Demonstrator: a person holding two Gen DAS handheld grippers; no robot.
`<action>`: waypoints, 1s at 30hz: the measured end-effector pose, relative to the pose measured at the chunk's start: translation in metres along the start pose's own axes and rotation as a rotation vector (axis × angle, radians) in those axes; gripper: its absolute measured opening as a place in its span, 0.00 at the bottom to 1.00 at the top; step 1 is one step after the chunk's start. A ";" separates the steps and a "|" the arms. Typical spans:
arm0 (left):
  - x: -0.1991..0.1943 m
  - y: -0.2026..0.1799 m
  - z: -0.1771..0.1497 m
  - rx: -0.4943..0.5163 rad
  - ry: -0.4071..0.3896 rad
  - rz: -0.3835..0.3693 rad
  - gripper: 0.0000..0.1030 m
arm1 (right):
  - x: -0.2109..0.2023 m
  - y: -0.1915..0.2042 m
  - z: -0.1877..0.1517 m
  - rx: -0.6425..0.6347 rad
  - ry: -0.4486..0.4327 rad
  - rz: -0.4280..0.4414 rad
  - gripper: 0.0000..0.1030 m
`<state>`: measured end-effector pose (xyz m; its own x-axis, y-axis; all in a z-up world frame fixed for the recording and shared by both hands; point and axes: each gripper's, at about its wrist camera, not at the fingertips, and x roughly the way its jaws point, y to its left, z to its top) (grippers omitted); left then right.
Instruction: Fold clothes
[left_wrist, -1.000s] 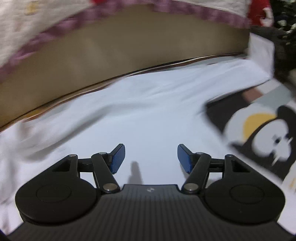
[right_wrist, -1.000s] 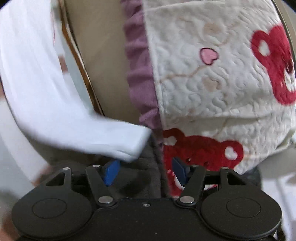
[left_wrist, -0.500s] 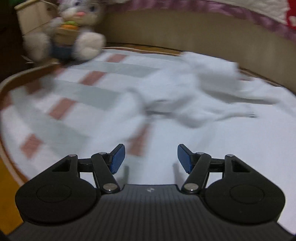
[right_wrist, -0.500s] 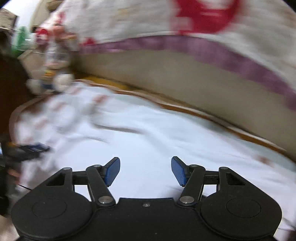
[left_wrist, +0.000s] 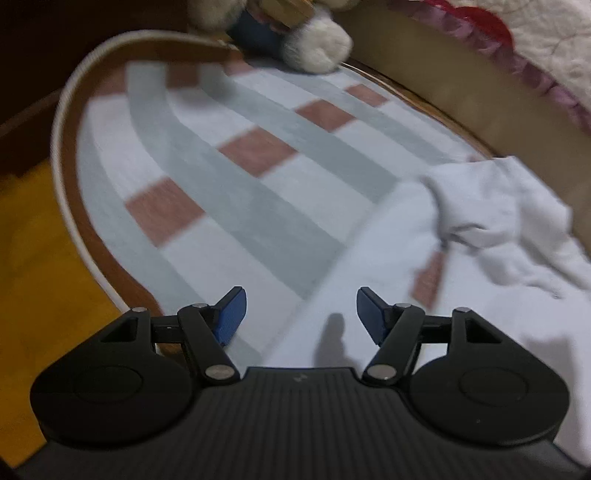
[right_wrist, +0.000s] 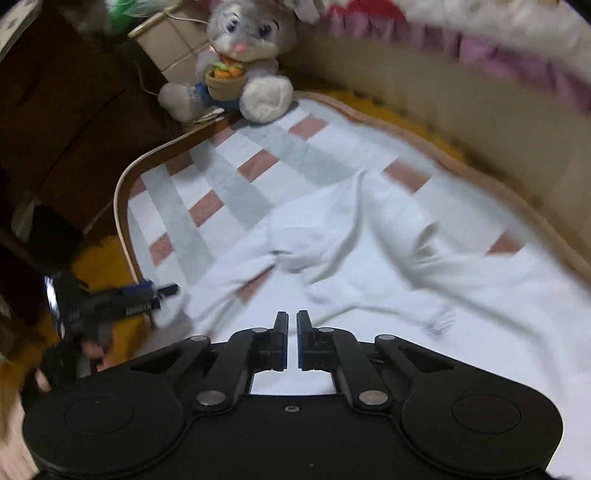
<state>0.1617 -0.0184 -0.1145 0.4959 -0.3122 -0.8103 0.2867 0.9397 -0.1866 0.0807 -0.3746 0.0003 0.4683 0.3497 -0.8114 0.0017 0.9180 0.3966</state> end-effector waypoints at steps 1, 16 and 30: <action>-0.001 -0.001 -0.005 0.025 0.016 -0.008 0.65 | 0.011 0.006 0.001 0.001 0.015 -0.004 0.10; 0.008 -0.020 -0.033 0.305 -0.013 0.127 0.03 | 0.032 0.010 0.001 -0.031 -0.091 -0.062 0.31; 0.006 0.011 0.058 0.161 -0.593 0.434 0.03 | 0.119 -0.023 -0.050 0.397 -0.526 -0.036 0.48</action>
<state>0.2158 -0.0185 -0.0893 0.9368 0.0156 -0.3494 0.0590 0.9776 0.2019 0.0922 -0.3444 -0.1265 0.8309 0.0896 -0.5491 0.3042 0.7532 0.5832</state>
